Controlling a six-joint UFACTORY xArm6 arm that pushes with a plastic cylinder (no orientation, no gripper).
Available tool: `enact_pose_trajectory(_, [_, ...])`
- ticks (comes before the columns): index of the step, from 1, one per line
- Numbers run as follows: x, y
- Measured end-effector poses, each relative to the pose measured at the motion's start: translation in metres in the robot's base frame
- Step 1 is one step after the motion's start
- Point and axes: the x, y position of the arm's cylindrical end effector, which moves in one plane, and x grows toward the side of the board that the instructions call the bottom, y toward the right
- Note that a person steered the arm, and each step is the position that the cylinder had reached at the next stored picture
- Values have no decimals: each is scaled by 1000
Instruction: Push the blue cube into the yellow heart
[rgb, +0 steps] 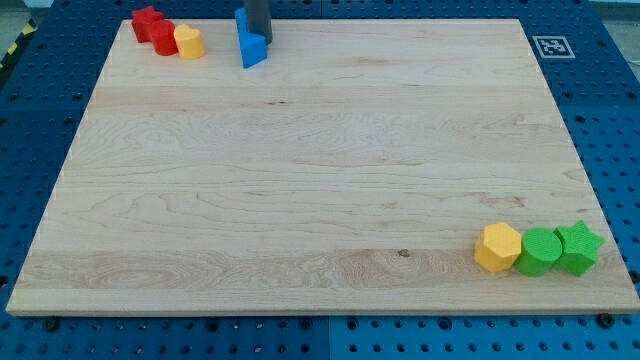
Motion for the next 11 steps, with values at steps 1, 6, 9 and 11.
enact_pose_trajectory(1, [30, 0])
enact_pose_trajectory(6, [-50, 43])
enact_pose_trajectory(9, [-51, -90])
enact_pose_trajectory(11, [-51, -43])
